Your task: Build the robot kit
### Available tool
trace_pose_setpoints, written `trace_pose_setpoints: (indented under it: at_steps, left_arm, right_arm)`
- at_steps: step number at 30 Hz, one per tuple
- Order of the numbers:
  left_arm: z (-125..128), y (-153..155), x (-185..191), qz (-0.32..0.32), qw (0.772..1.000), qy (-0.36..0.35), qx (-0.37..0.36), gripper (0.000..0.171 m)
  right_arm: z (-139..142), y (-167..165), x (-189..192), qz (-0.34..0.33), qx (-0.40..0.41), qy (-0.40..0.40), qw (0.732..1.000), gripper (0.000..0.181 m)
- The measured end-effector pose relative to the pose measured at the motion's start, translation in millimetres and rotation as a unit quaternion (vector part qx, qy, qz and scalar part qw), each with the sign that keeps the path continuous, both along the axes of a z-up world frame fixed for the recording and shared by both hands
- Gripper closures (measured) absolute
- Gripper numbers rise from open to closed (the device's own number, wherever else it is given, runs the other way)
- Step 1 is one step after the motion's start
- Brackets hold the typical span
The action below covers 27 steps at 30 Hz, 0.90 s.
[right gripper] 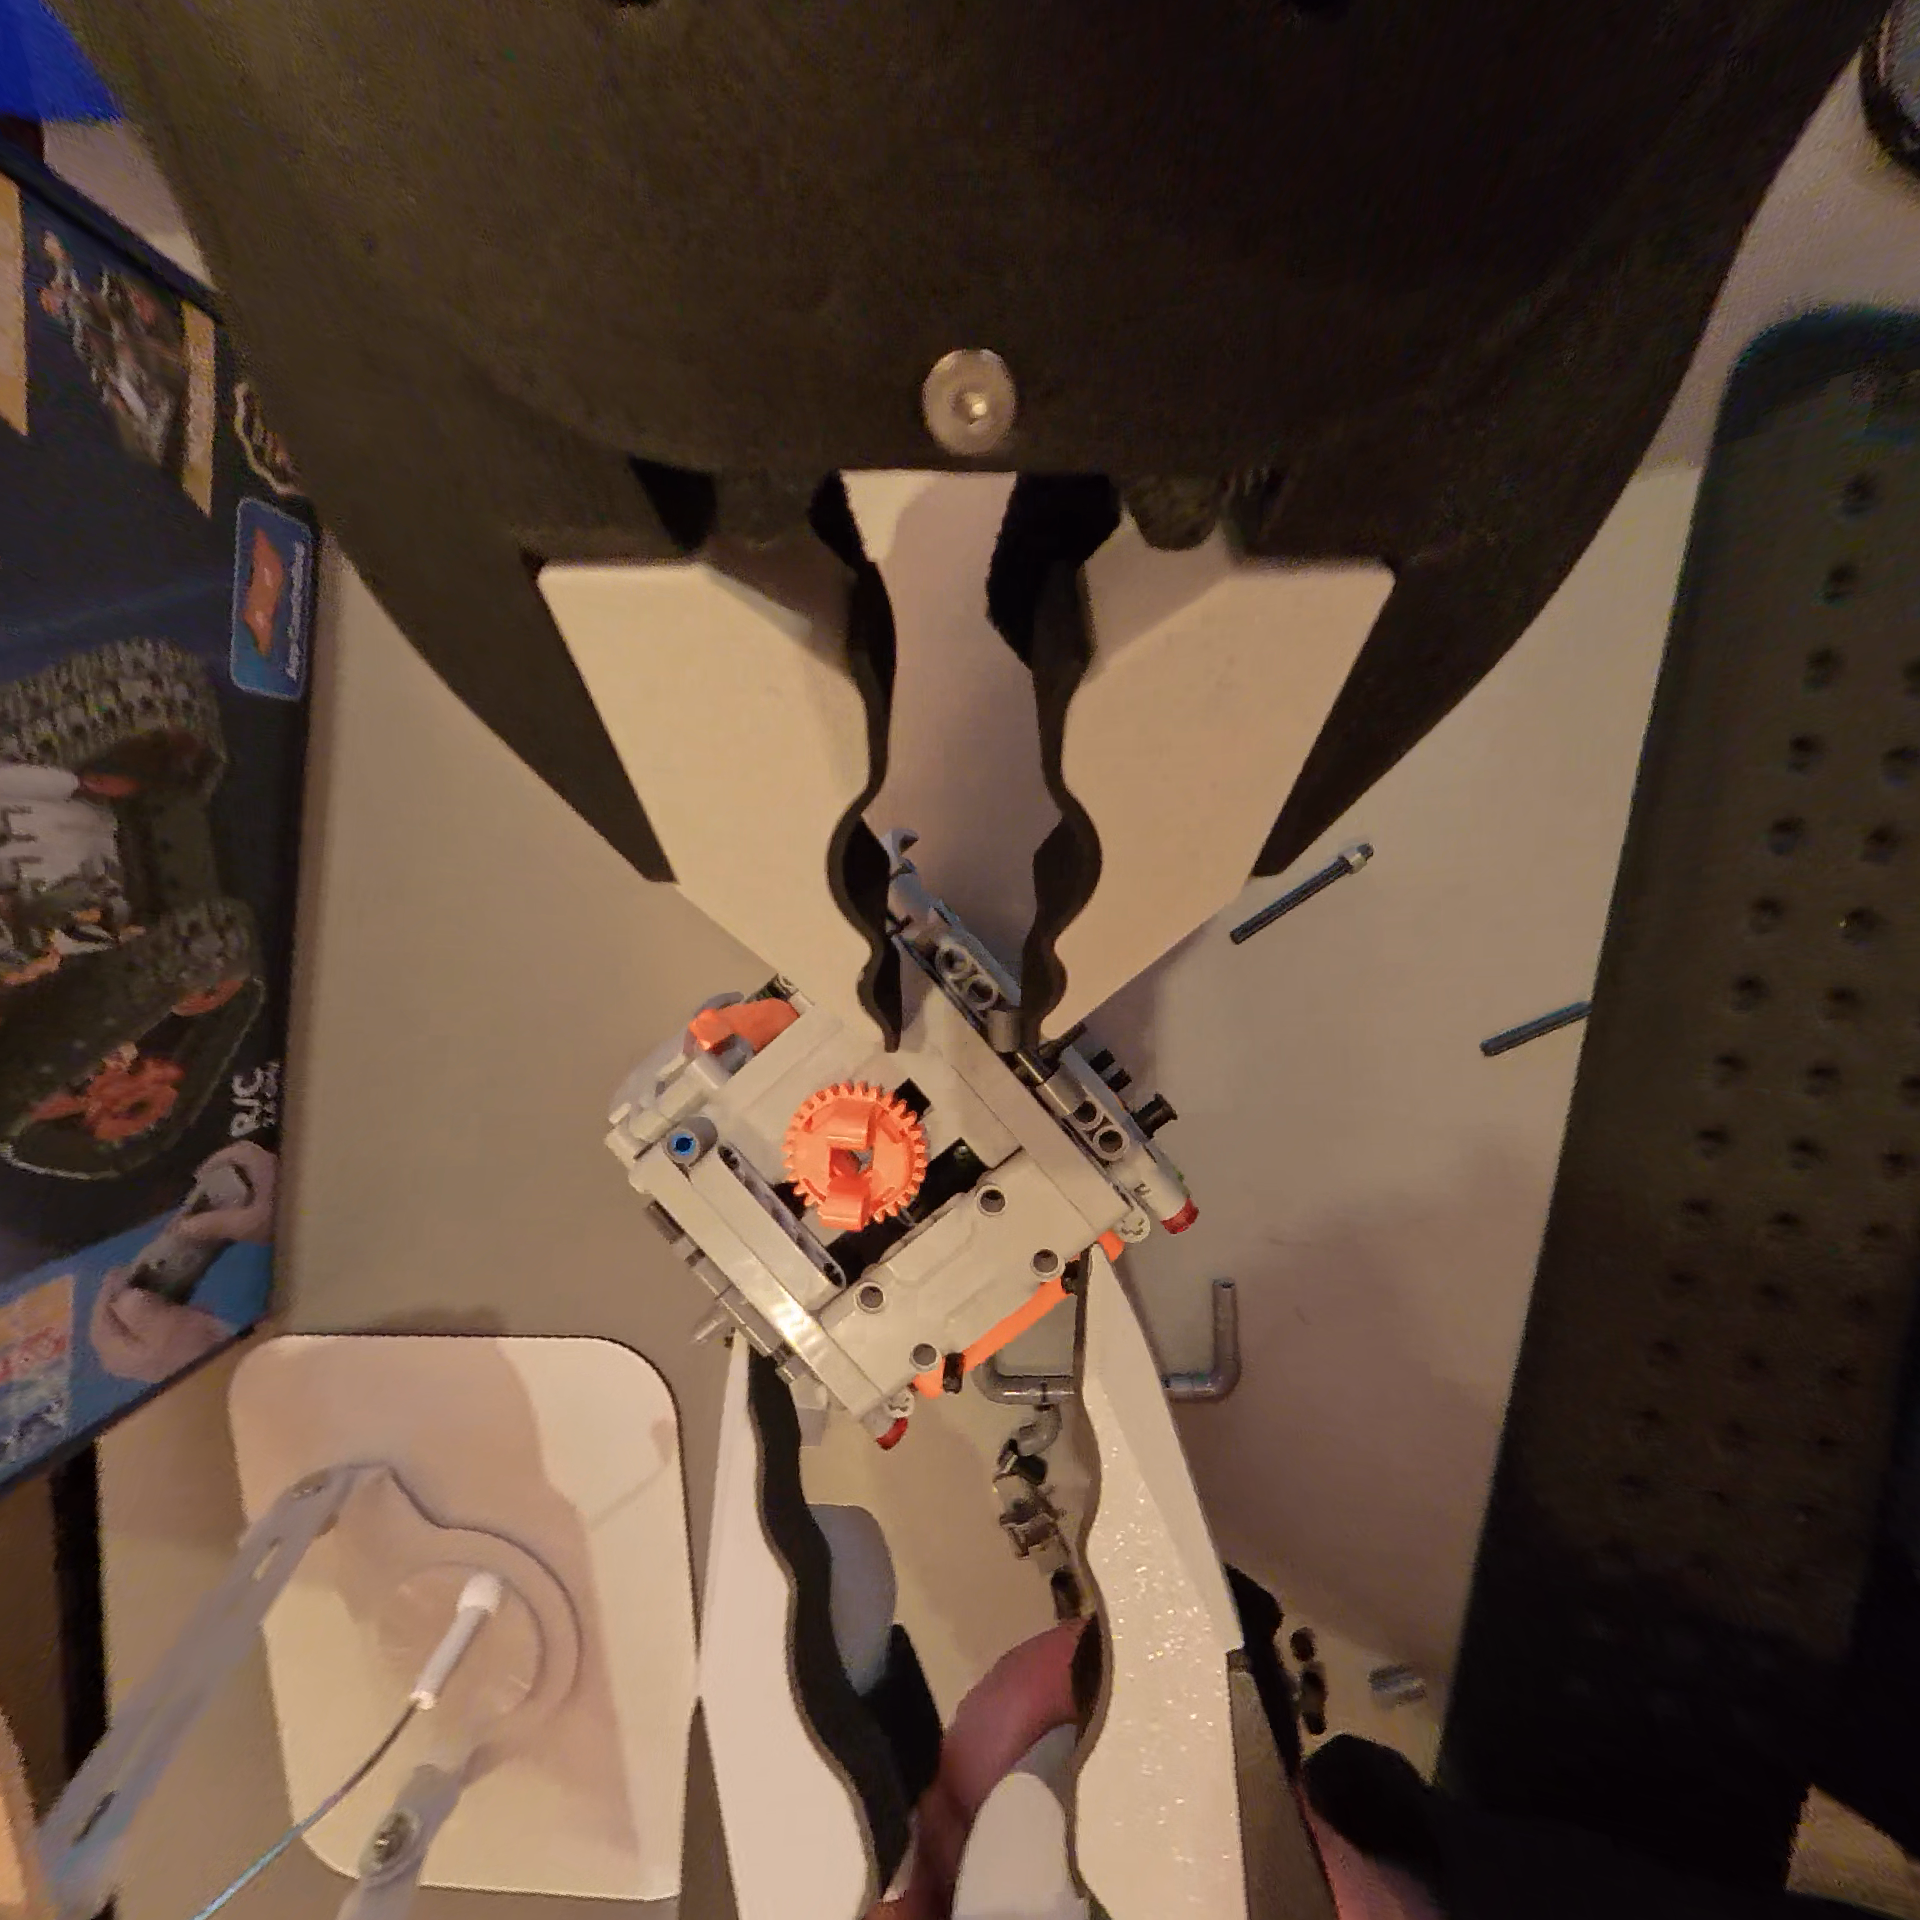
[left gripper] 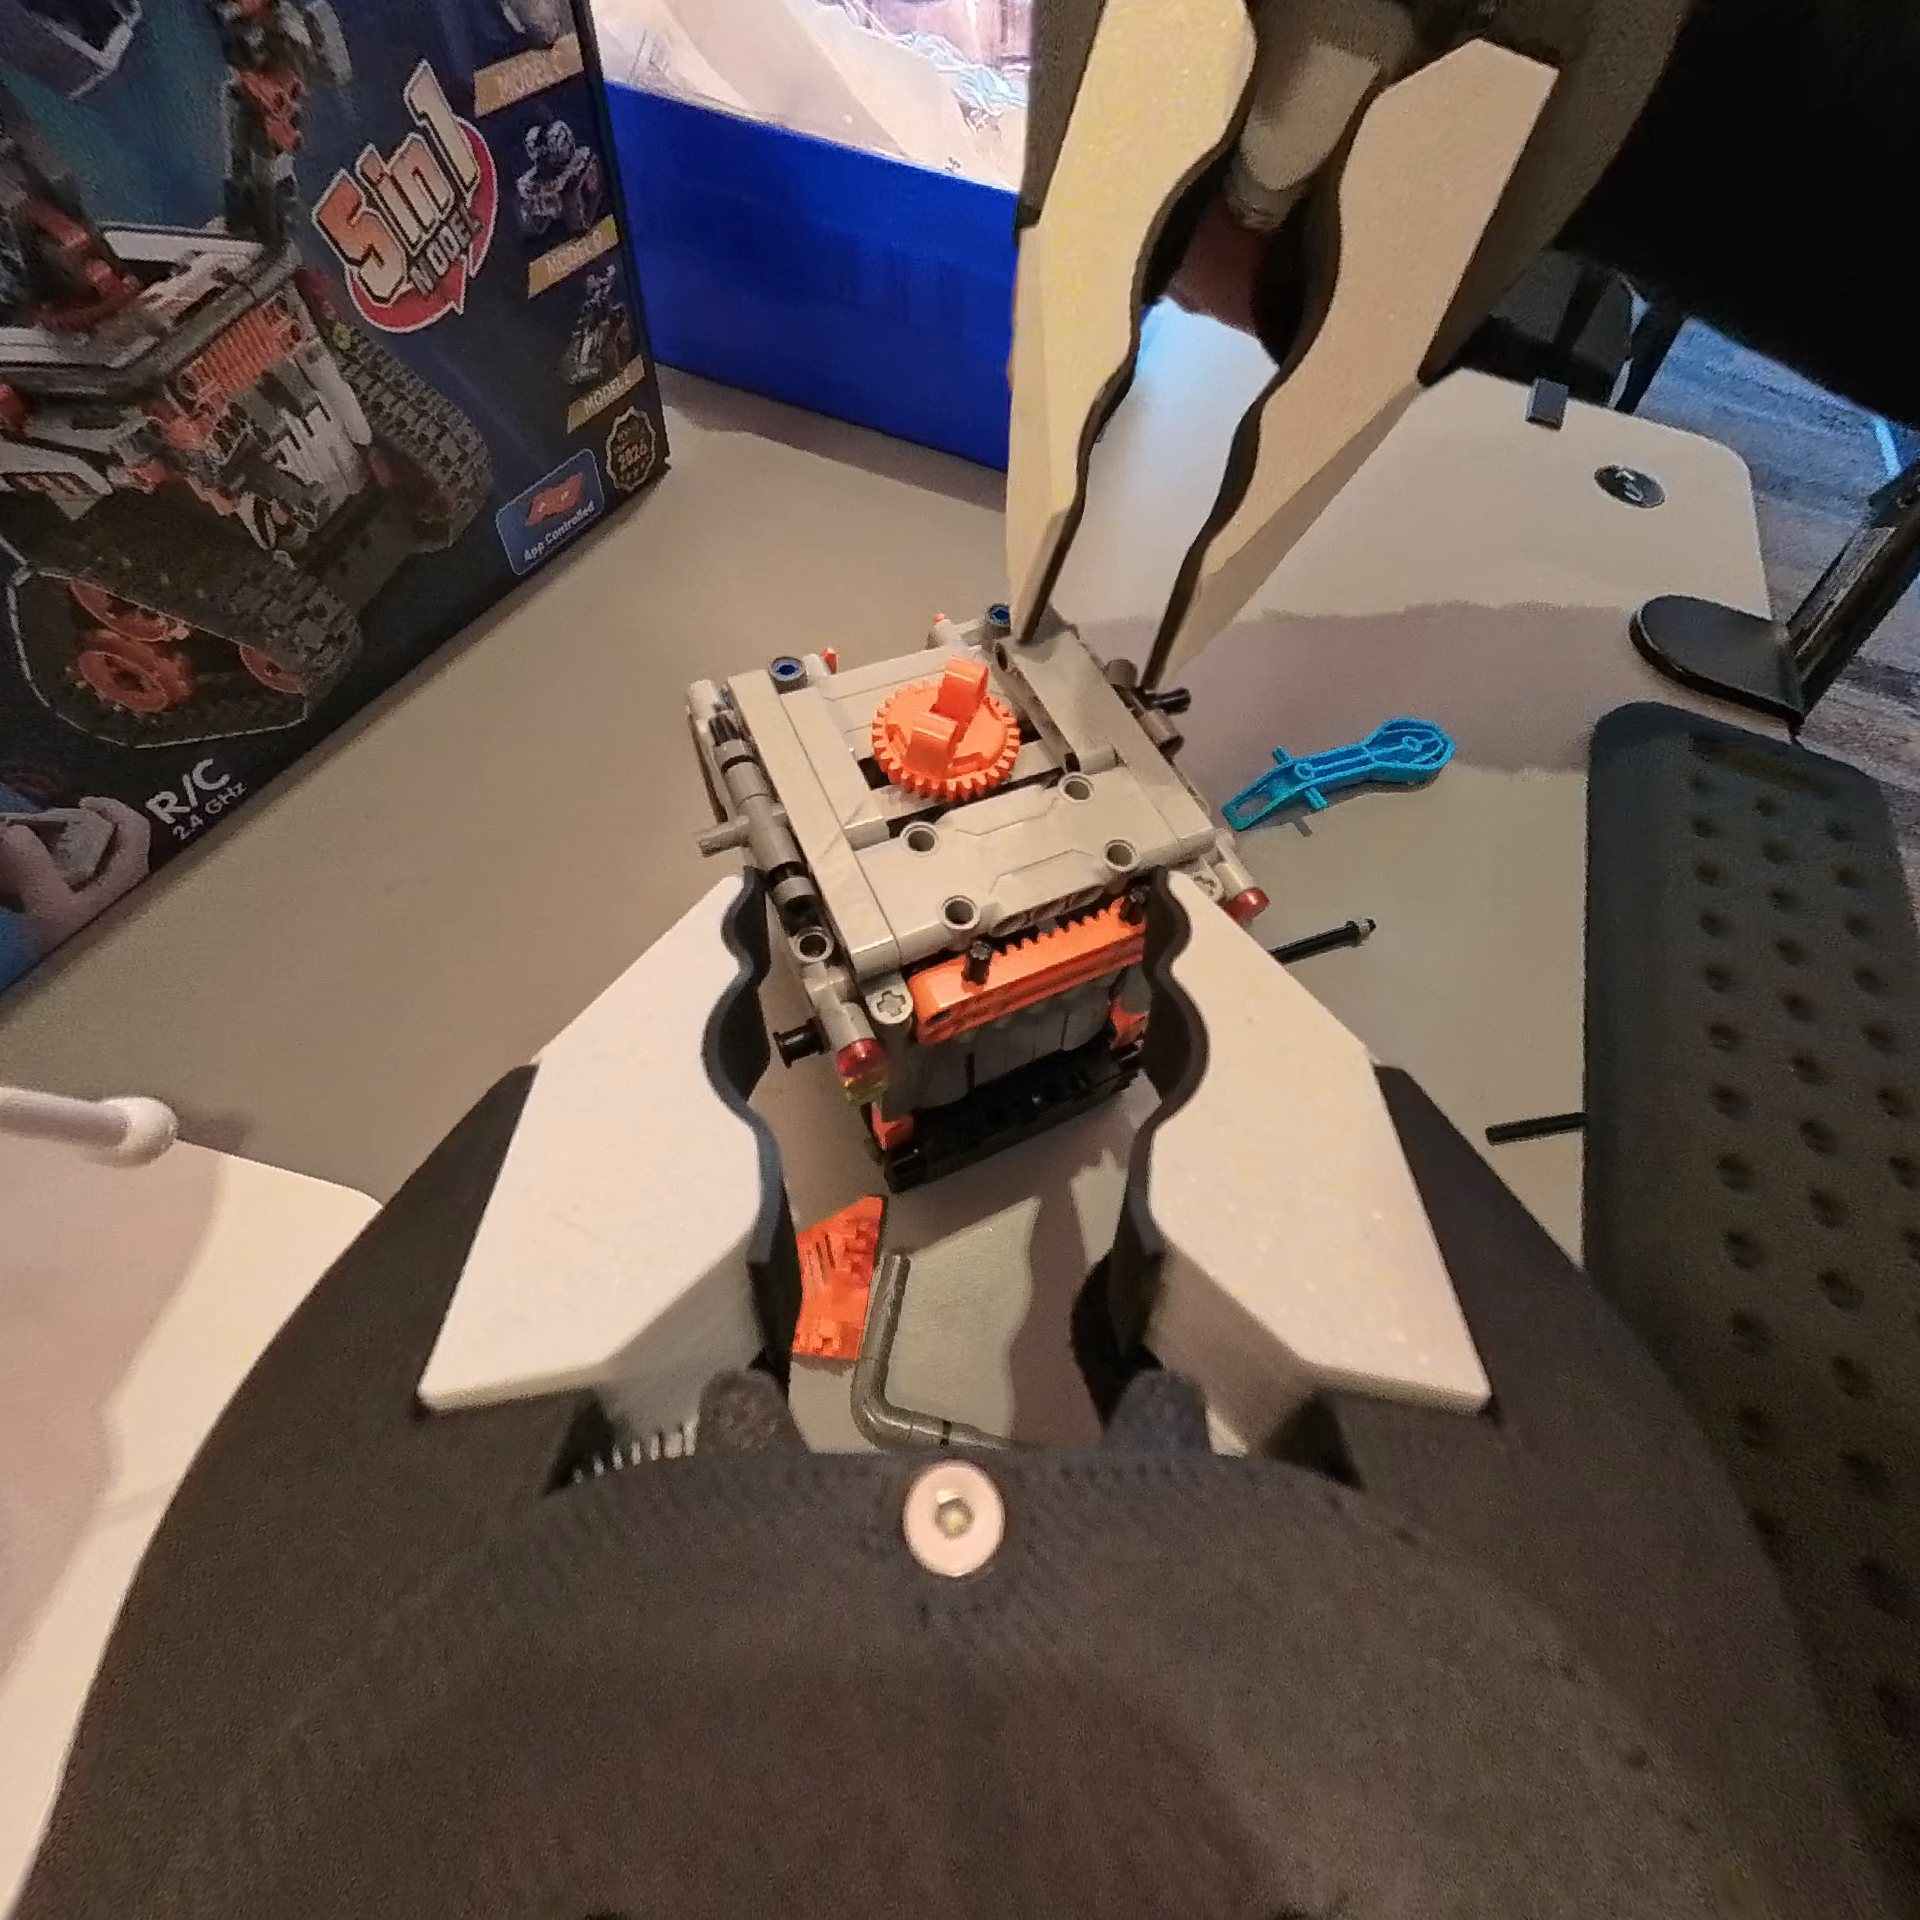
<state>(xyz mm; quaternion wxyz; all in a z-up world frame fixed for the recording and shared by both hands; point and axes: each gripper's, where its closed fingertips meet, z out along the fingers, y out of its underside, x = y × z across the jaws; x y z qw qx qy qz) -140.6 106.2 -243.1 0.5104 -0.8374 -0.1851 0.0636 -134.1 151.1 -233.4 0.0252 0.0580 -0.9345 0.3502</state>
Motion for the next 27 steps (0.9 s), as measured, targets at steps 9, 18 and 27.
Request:
trace_pose_setpoints:
  at_steps: [9,18,27]
  left_arm:
    - [-0.9,0.1,-5.0,-0.013,1.000,-0.003,-0.004,0.100]
    - [-1.9,0.8,-5.2,-0.041,0.999,-0.017,-0.007,0.100]
    - [-2.8,0.9,-4.4,-0.047,0.999,-0.026,-0.001,0.100]
  right_arm:
    - [1.8,-3.2,0.4,0.072,0.008,-0.031,0.997,0.173]
    - [-5.1,3.4,-4.7,0.095,0.049,-0.021,0.994,0.154]
    - [-5.6,2.8,-7.0,0.090,0.053,-0.018,0.994,0.165]
